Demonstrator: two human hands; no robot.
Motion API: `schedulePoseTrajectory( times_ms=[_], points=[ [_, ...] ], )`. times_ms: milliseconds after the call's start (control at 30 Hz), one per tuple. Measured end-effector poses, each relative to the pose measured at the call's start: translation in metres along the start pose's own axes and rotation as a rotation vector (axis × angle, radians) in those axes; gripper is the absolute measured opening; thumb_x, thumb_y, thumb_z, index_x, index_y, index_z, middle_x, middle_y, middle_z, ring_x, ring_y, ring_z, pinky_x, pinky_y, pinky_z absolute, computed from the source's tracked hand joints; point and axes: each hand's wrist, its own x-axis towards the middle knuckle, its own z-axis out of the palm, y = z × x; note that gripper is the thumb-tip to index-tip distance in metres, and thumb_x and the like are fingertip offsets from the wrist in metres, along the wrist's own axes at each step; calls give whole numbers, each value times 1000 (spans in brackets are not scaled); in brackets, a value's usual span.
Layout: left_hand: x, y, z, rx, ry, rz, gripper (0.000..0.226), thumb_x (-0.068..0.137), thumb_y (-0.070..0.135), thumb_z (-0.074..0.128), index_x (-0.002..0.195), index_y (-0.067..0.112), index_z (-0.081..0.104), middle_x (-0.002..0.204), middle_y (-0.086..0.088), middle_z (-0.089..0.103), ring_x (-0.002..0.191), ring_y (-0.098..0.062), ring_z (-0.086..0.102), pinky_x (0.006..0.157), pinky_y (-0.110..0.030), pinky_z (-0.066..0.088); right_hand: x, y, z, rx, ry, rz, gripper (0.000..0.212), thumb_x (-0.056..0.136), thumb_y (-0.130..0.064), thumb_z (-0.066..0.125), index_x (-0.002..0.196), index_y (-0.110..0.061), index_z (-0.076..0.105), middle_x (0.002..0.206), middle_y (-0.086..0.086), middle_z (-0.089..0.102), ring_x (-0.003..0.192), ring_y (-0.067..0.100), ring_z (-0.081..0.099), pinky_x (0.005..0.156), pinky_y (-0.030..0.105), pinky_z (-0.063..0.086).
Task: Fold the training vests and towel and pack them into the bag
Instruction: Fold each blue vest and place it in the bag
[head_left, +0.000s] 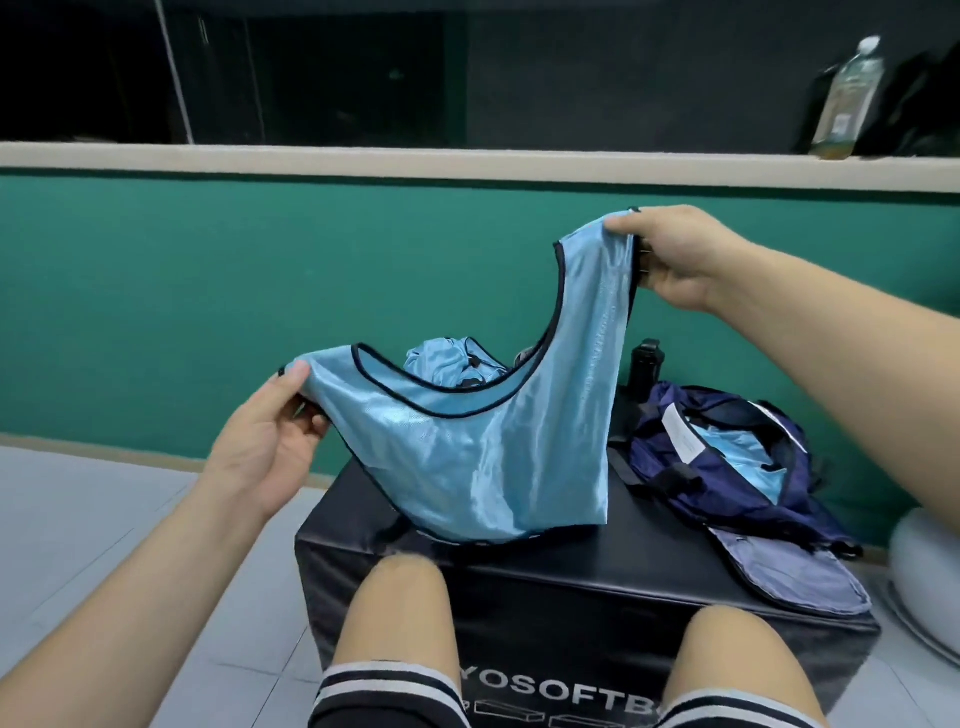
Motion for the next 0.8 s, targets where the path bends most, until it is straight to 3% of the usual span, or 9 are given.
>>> schedulePoseTrajectory(
  times_ms=[133,300,400,500,600,700,800],
  points=[
    [41,37,34,76,4,98,13,94,30,79,91,25,67,91,5,67,77,-10,60,63,-23,40,-4,-17,-24,-23,25,-41,17,95,-19,78,110,-9,76,101,7,80,86,18,75,78,34,61],
    [72,82,79,101,3,191,25,83,36,90,96,19,77,106,-5,76,96,-22,70,92,-39,58,-16,-44,-43,-16,57,-90,17,95,-21,78,108,-10,76,103,7,81,88,20,76,83,34,61],
    [85,103,103,118,-8,230,34,82,36,91,107,16,77,123,-8,77,111,-26,74,103,-41,57,-22,-61,-51,8,80,-127,16,94,-21,79,106,-11,77,100,5,81,85,18,76,84,34,61],
    [93,125,123,187,-45,268,20,80,32,88,95,22,78,108,-1,79,97,-19,73,86,-34,50,-32,-78,-58,37,94,-179,19,94,-23,79,109,-11,79,107,6,81,90,18,75,89,34,61],
    [92,147,146,263,-100,322,9,92,27,79,84,24,77,91,7,75,80,-10,65,64,-24,40,-39,-95,-68,57,127,-234,25,94,-26,81,112,-9,78,113,7,79,95,20,75,94,36,60],
    [87,172,166,313,-79,400,10,87,30,83,86,22,77,94,3,76,84,-14,65,60,-23,43,-44,-113,-80,56,149,-291,31,92,-28,83,115,-7,79,120,13,78,98,24,77,94,43,63],
    [80,191,183,370,-47,456,23,78,40,91,79,22,76,91,1,76,79,-17,66,61,-28,49,-48,-127,-90,107,183,-335,22,91,-25,85,106,-10,80,113,8,80,101,21,77,96,39,62]
  ],
)
